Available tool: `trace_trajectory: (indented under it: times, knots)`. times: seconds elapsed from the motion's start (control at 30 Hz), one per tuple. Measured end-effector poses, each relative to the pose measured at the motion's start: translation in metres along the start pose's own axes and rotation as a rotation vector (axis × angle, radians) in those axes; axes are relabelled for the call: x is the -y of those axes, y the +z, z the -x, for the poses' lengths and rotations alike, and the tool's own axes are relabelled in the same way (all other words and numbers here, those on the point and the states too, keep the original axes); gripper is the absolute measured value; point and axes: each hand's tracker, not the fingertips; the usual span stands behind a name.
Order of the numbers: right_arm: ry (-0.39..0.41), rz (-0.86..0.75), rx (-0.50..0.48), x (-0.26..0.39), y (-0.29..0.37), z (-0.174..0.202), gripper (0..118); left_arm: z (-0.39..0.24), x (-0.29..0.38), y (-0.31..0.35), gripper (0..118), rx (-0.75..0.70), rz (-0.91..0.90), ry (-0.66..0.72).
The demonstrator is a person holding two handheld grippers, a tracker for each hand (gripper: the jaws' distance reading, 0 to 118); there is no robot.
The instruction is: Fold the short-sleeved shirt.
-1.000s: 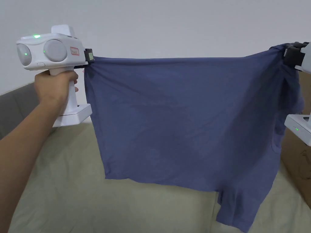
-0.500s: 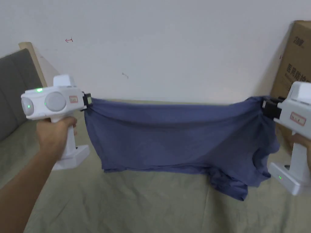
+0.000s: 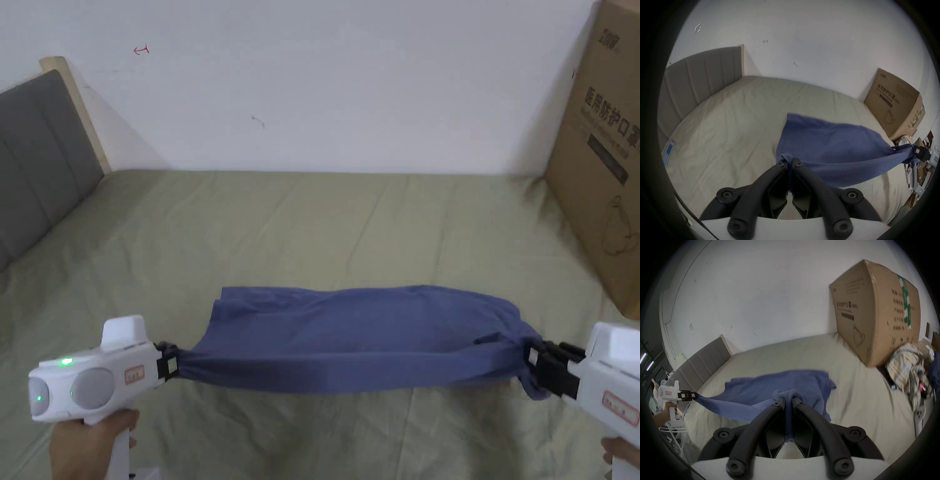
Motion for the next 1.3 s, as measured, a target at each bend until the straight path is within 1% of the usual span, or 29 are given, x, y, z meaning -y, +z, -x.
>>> trace_trajectory:
  times: [0.03,0.07,0.17,0.2,0.27,0.3,0.33,0.43,0.47,0.6,0.63,0.7,0.73,0.77,0.87,0.9,0.93,0.97,1.0,1.03,1.07,1.1,1.13,1.17,1.23,1.27,1.3]
  knots:
    - [-0.002,0.012,-0.006,0.012,0.008,0.001,5,0.009,0.010,0.000,2,-0.008,0.009,0.001]
    - [-0.031,0.030,-0.062,0.025,0.018,0.005,5,0.012,0.023,0.005,2,-0.013,0.018,-0.003]
    - [-0.075,0.086,-0.073,0.060,0.040,0.004,5,0.019,0.057,0.027,2,-0.027,0.057,-0.001]
    - [-0.048,0.066,-0.009,0.071,0.046,0.002,5,0.023,0.068,0.033,2,-0.027,0.073,0.004]
    - [-0.064,0.085,-0.002,0.091,0.056,-0.007,5,0.029,0.087,0.045,2,-0.038,0.085,0.003]
    - [-0.081,0.095,-0.011,0.102,0.064,-0.007,5,0.036,0.098,0.048,2,-0.041,0.089,0.006]
    - [-0.149,0.141,-0.092,0.112,0.072,-0.004,5,0.040,0.106,0.052,2,-0.044,0.100,0.007]
    - [-0.143,0.181,-0.078,0.140,0.086,-0.007,5,0.043,0.129,0.068,2,-0.059,0.134,0.009]
    - [-0.093,0.186,-0.032,0.149,0.089,-0.009,5,0.045,0.137,0.071,2,-0.060,0.140,0.008]
    - [-0.094,0.248,0.009,0.181,0.095,-0.008,5,0.047,0.164,0.073,2,-0.078,0.181,-0.001]
    - [-0.112,0.280,0.036,0.188,0.095,-0.005,5,0.048,0.169,0.072,2,-0.080,0.194,-0.005]
    - [-0.123,0.309,0.058,0.198,0.091,-0.005,5,0.043,0.180,0.073,2,-0.092,0.215,-0.014]
    - [-0.154,0.367,0.151,0.203,0.087,-0.008,5,0.043,0.184,0.071,2,-0.094,0.227,-0.015]
    - [-0.162,0.369,0.164,0.208,0.085,-0.005,5,0.044,0.188,0.068,2,-0.098,0.242,-0.013]
    - [-0.182,0.450,0.249,0.217,0.072,-0.002,5,0.044,0.196,0.062,2,-0.113,0.255,-0.003]
    - [-0.188,0.472,0.272,0.219,0.069,0.001,6,0.043,0.193,0.063,4,-0.120,0.252,0.013]
    - [-0.193,0.493,0.294,0.220,0.069,0.004,6,0.043,0.192,0.063,11,-0.123,0.256,0.024]
    - [-0.199,0.517,0.319,0.218,0.070,0.008,10,0.046,0.191,0.061,17,-0.126,0.262,0.034]
    - [-0.106,0.424,0.276,0.209,0.069,0.014,25,0.045,0.188,0.063,30,-0.130,0.271,0.043]
    - [-0.080,0.428,0.288,0.203,0.073,0.024,43,0.044,0.184,0.065,47,-0.128,0.278,0.049]
    - [-0.039,0.428,0.311,0.197,0.076,0.029,62,0.041,0.180,0.070,66,-0.125,0.280,0.051]
    - [-0.015,0.406,0.317,0.189,0.080,0.033,77,0.035,0.174,0.079,81,-0.120,0.276,0.049]
    - [0.066,0.230,0.211,0.173,0.086,0.041,79,0.030,0.166,0.088,86,-0.098,0.221,0.052]
    - [0.063,0.182,0.199,0.160,0.093,0.046,79,0.025,0.158,0.097,87,-0.079,0.174,0.055]
    - [0.102,0.076,0.192,0.127,0.107,0.059,79,0.015,0.140,0.116,87,-0.031,0.049,0.074]
    - [0.102,0.113,0.234,0.114,0.113,0.064,79,0.008,0.128,0.127,87,-0.004,-0.004,0.064]
    - [0.119,0.063,0.233,0.096,0.123,0.075,79,0.001,0.117,0.138,87,0.007,-0.056,0.051]
